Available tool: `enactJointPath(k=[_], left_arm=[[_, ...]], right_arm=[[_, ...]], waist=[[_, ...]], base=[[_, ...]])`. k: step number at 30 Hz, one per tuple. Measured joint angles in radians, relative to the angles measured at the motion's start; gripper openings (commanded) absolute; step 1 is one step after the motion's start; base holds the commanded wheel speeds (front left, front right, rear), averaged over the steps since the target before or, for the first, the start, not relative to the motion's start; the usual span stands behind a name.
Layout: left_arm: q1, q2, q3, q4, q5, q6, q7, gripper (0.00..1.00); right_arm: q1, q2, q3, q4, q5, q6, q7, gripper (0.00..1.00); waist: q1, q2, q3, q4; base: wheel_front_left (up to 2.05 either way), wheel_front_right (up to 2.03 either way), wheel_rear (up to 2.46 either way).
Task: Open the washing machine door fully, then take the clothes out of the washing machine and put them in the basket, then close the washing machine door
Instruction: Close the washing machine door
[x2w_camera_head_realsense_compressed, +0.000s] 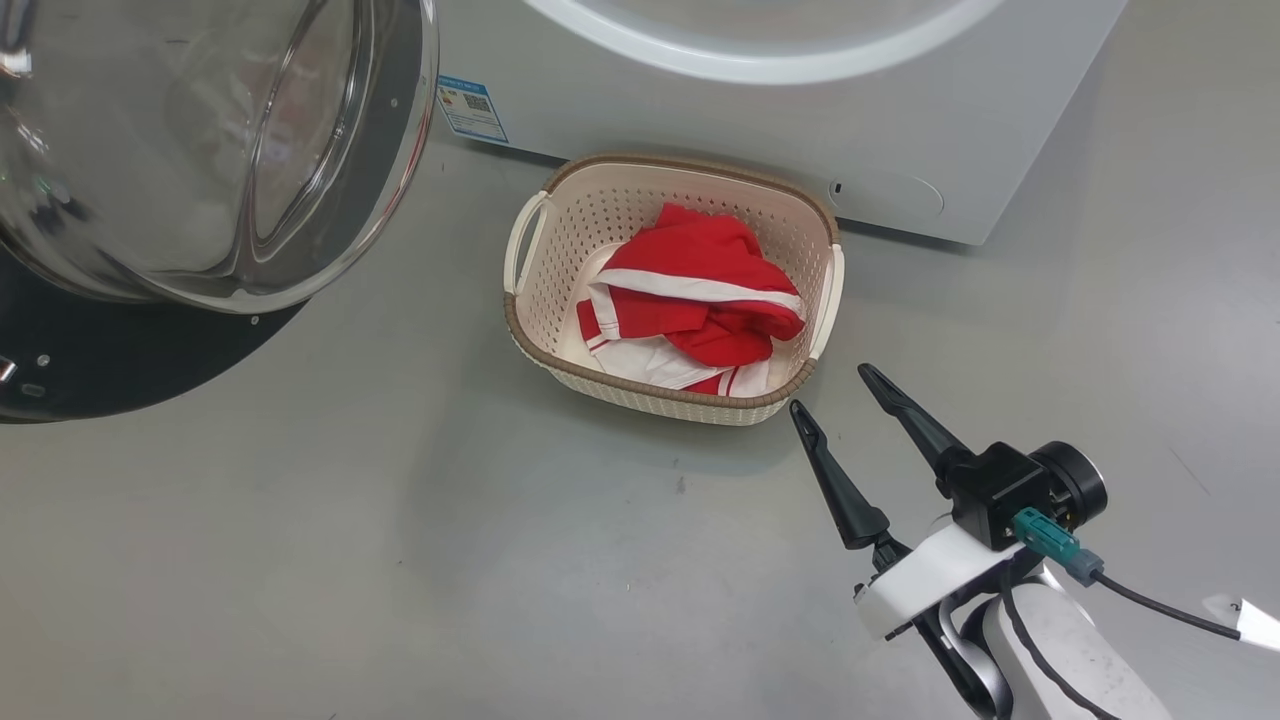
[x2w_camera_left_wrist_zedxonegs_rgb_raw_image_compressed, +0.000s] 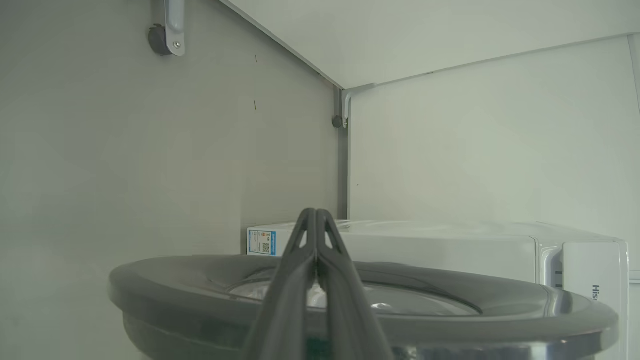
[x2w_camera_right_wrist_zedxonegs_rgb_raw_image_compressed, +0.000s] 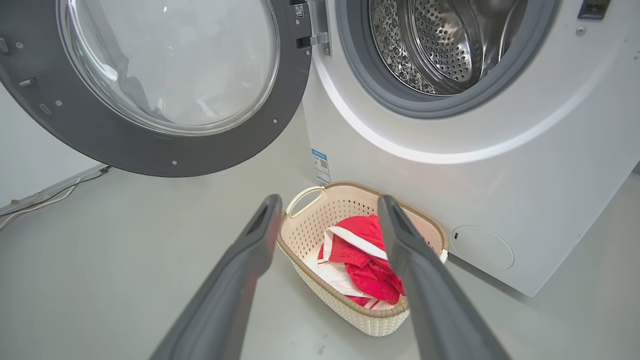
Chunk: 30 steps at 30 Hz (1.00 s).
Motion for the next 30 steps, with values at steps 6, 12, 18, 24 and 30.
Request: enactJointPath(k=[6,12,18,24,30], left_arm=[[-0.009,-0.002,-0.015,0.011,-0.009,0.0,0.041,0.0],[-0.009,-0.002,-0.023,0.019,-0.009,0.0,0.078,0.0],[-0.009,-0.003,-0.031,0.023,-0.017,0.0,0.126,0.0],[-0.009,-0.012,-0.03,0.028,-0.036,-0.001,0.16,0.0],[-0.004,-0.032,-0.054,0.031,-0.051,-0.024,0.225,0.0]], right_arm=[[-0.006,0.0,-0.001,0.003,0.0,0.0,-0.004,1.0],[-0.007,0.001,-0.001,0.008,0.003,0.0,-0.006,1.0],[-0.007,0.001,-0.002,0.013,0.004,0.0,-0.008,1.0],[-0.007,0.002,-0.002,0.016,0.005,0.0,-0.009,1.0],[-0.007,0.002,-0.002,0.022,0.006,0.0,-0.017,1.0]], waist=[[0.0,0.0,-0.002,-0.005],[0.0,0.0,-0.007,-0.008],[0.0,0.0,-0.012,-0.007],[0.0,0.0,-0.016,-0.003],[0.0,0.0,-0.023,0.0]], base=[[0.0,0.0,0.0],[0.0,0.0,0.0],[0.0,0.0,0.0],[0.0,0.0,0.0],[0.0,0.0,0.0]])
